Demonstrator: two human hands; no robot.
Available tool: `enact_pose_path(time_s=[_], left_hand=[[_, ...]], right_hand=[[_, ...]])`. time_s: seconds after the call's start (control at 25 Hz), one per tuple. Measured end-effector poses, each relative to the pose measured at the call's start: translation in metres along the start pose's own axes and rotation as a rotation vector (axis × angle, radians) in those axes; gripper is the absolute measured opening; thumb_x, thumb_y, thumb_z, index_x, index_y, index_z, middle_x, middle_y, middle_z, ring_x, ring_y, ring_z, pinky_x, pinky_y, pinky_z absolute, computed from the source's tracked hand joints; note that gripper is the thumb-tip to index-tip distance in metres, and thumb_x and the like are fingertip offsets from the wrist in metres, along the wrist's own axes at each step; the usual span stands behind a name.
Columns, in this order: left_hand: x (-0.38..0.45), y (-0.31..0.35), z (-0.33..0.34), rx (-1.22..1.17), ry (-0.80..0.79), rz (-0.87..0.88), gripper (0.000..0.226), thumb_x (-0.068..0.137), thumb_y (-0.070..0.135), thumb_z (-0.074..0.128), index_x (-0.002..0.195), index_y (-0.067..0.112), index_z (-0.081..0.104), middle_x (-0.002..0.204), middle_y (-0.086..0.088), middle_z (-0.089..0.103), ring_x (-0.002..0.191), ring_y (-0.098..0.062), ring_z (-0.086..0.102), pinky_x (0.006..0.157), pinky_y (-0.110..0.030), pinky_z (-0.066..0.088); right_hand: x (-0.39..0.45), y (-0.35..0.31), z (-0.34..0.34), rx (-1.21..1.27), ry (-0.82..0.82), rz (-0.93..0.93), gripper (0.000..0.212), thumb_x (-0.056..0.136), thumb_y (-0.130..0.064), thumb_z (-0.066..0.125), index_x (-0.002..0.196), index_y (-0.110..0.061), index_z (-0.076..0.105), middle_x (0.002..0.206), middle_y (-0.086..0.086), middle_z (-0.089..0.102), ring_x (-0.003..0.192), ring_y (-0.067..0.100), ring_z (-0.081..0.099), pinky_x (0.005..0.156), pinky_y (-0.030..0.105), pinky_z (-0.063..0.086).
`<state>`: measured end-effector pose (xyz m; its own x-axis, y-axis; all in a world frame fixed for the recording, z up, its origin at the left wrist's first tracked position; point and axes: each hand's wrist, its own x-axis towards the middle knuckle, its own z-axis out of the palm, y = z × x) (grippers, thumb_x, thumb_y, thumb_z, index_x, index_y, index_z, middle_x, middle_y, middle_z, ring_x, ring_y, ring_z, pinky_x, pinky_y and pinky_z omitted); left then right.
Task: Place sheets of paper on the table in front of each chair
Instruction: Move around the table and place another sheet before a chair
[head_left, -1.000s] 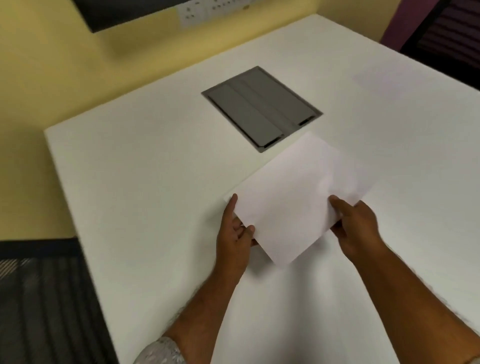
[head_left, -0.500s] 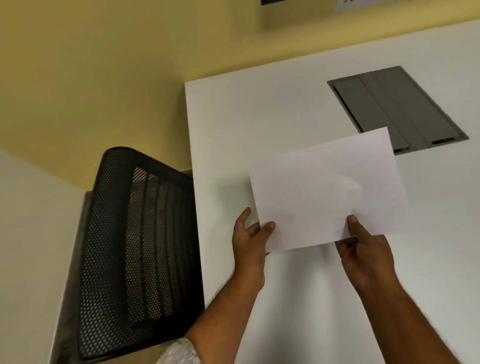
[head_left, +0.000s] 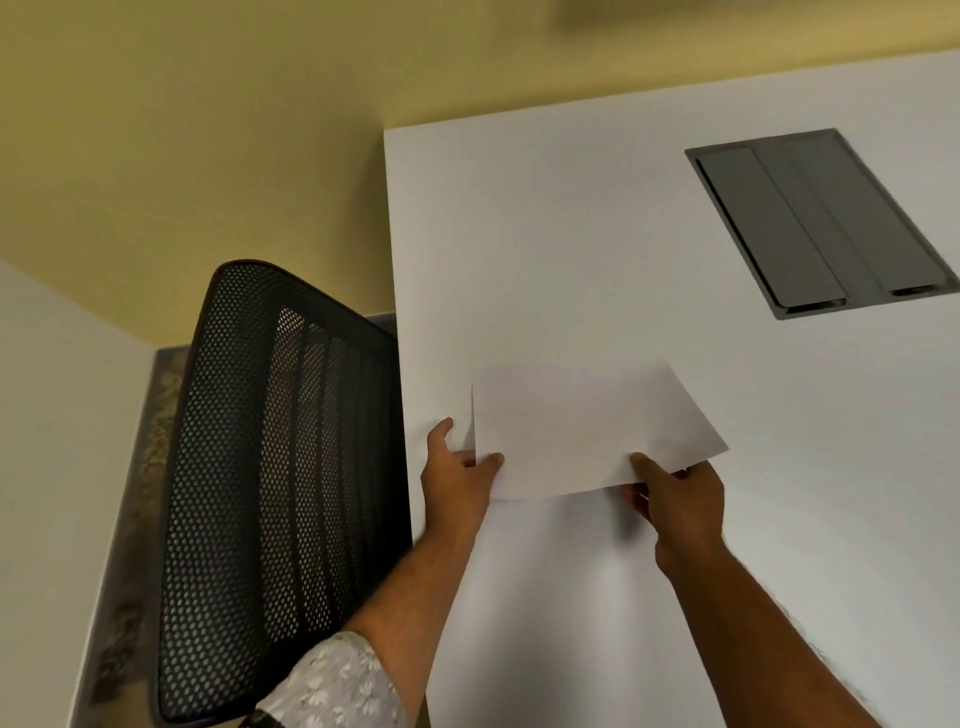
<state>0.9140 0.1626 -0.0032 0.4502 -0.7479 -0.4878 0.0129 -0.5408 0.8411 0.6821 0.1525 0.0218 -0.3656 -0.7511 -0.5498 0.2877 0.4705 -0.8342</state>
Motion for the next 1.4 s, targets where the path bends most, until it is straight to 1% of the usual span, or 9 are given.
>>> enact_pose_path(time_s=[0.12,0.28,0.44,0.56,0.68,1.04,1.12,1.28,1.4], left_hand=[[-0.002,-0.01,-0.001,0.044,-0.017,0.021,0.087,0.083,0.016,0.086,0.151,0.032,0.035,0.107,0.005,0.066,0.093,-0.006,0.066,0.072,-0.016,0.051],[-0.019,-0.021,-0.011,0.253,-0.083,0.114,0.076,0.084,0.019,0.084,0.146,0.035,0.042,0.135,0.013,0.051,0.106,-0.007,0.06,0.083,-0.021,0.056],[-0.028,-0.034,-0.026,0.715,-0.178,0.557,0.061,0.089,0.021,0.079,0.143,0.03,0.054,0.156,0.014,0.037,0.143,-0.007,0.036,0.11,-0.023,0.041],[-0.025,-0.041,-0.028,0.873,-0.329,0.659,0.061,0.098,0.029,0.069,0.154,0.029,0.045,0.17,0.008,0.024,0.159,-0.013,0.013,0.129,-0.042,0.018],[-0.022,-0.05,-0.028,0.94,-0.346,0.658,0.061,0.102,0.035,0.061,0.158,0.031,0.038,0.172,0.009,0.017,0.16,-0.013,0.005,0.13,-0.049,0.009],[-0.016,-0.058,-0.031,0.889,-0.348,0.693,0.06,0.101,0.034,0.063,0.157,0.03,0.04,0.171,0.01,0.018,0.16,-0.009,0.005,0.13,-0.044,0.004],[-0.015,-0.059,-0.031,0.886,-0.351,0.688,0.061,0.101,0.032,0.064,0.157,0.028,0.041,0.171,0.009,0.018,0.16,-0.011,0.007,0.13,-0.047,0.006],[-0.015,-0.06,-0.03,0.898,-0.355,0.687,0.06,0.102,0.032,0.063,0.157,0.028,0.04,0.171,0.008,0.018,0.16,-0.012,0.006,0.131,-0.048,0.006],[-0.013,-0.063,-0.033,0.895,-0.362,0.699,0.06,0.103,0.035,0.061,0.158,0.028,0.039,0.172,0.008,0.015,0.16,-0.011,0.004,0.131,-0.046,0.004]], right_hand=[[0.004,0.01,-0.003,-0.014,0.032,0.027,0.045,0.091,-0.005,0.079,0.132,-0.013,0.063,0.111,0.01,0.075,0.097,0.028,0.075,0.066,0.033,0.065],[0.003,0.023,-0.016,-0.138,0.132,0.06,0.062,0.087,-0.029,0.086,0.137,-0.017,0.053,0.103,0.011,0.074,0.082,0.029,0.074,0.082,0.048,0.066],[-0.001,0.036,-0.041,-0.726,0.282,-0.18,0.08,0.081,-0.043,0.087,0.147,-0.023,0.046,0.131,0.005,0.06,0.122,0.033,0.061,0.105,0.05,0.051],[-0.002,0.039,-0.044,-1.057,0.141,-0.332,0.073,0.088,-0.049,0.077,0.151,-0.028,0.046,0.16,0.002,0.04,0.144,0.032,0.041,0.109,0.054,0.046],[0.0,0.043,-0.044,-1.352,-0.02,-0.409,0.069,0.094,-0.053,0.068,0.154,-0.03,0.045,0.17,-0.001,0.029,0.154,0.027,0.03,0.113,0.05,0.044],[-0.002,0.037,-0.044,-1.401,-0.018,-0.425,0.07,0.092,-0.059,0.067,0.152,-0.03,0.046,0.166,-0.001,0.034,0.151,0.026,0.032,0.107,0.05,0.046],[-0.005,0.037,-0.042,-1.398,-0.022,-0.418,0.07,0.093,-0.057,0.067,0.154,-0.03,0.044,0.169,-0.002,0.029,0.152,0.026,0.03,0.108,0.05,0.045],[-0.005,0.032,-0.038,-1.52,-0.099,-0.398,0.076,0.1,-0.056,0.058,0.164,-0.039,0.021,0.176,-0.008,0.007,0.157,0.031,0.02,0.112,0.055,0.043],[-0.006,0.034,-0.035,-1.568,-0.125,-0.388,0.069,0.104,-0.054,0.052,0.164,-0.038,0.021,0.176,-0.009,0.009,0.159,0.032,0.015,0.114,0.054,0.043]])
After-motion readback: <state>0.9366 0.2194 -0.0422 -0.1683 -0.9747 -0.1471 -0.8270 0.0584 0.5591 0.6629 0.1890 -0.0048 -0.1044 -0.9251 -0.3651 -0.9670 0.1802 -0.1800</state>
